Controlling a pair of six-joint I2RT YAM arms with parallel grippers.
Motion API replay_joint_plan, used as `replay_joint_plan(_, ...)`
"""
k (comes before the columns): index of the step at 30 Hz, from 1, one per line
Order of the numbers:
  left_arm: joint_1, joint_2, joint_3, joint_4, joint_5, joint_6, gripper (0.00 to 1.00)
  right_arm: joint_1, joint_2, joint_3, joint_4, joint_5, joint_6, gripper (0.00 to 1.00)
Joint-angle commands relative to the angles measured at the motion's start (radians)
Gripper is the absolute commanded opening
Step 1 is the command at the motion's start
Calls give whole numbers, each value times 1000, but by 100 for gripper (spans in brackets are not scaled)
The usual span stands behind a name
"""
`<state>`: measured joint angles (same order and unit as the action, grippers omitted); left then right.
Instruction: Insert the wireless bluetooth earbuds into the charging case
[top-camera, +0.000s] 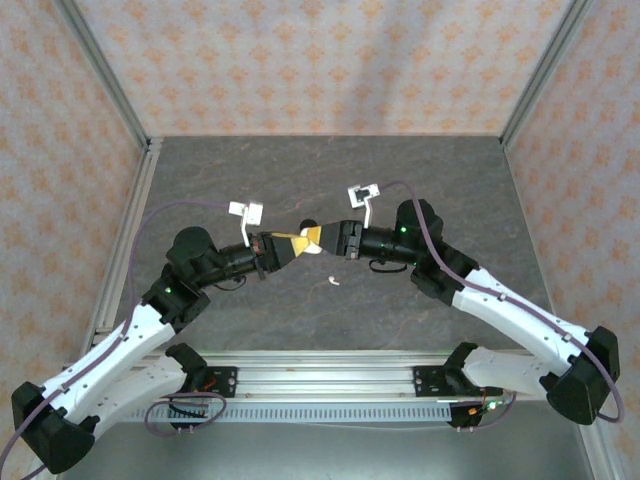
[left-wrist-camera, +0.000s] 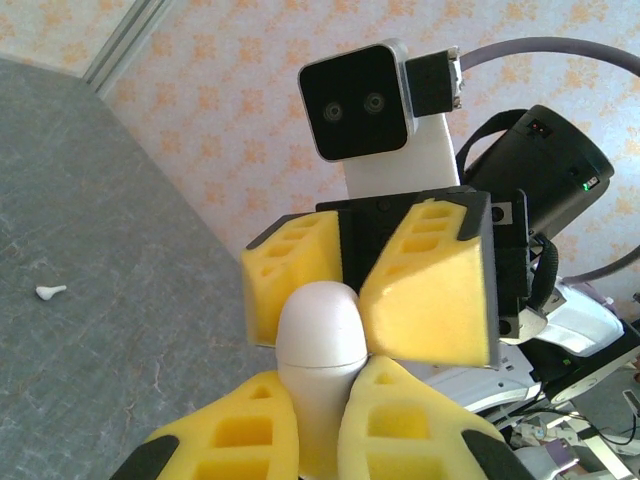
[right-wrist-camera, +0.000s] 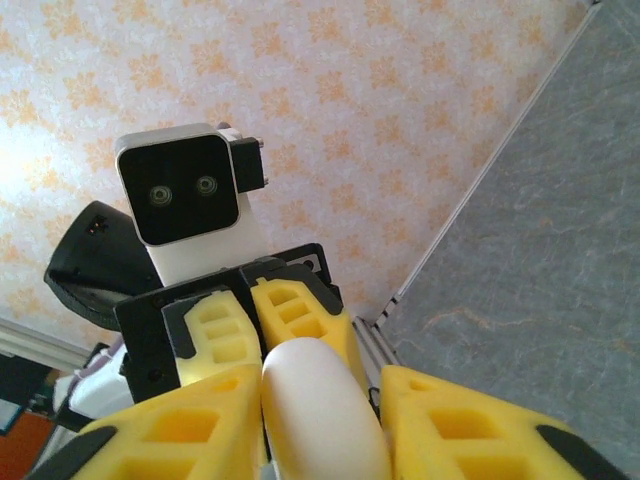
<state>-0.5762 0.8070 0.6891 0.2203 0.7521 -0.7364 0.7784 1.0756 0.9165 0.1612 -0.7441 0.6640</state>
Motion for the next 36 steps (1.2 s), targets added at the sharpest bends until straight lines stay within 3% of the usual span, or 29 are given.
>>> replay_joint_plan(1,-10,-10,50,5,23,9,0,1,-11,-16,31,-10,-9,25)
replay_joint_plan(4,-10,-12,54,-9,20,15,0,0,-22,-12,26,2,-10,19)
replay_joint_plan(7,-10,-18,52,-23,12,18,13,1,-41,-17,23,17,-15,15)
replay_joint_plan(11,-10,-31,57,-59,2,33,40,-1,-77,-33,11,49,-38,13)
replay_joint_plan(16,-10,-57,54,-91,-4,53,53,-1,-103,-36,-7,73,-62,13)
replay_joint_plan(28,-49,32,87,-19,80,30,49,-1,-85,-22,0,34,-75,13)
replay_joint_plan(33,-72,57,112,-40,92,61,39,-1,-85,-21,-1,31,-79,13)
replay_joint_plan(36,-77,68,122,-58,95,78,27,-1,-85,-17,-6,31,-84,13)
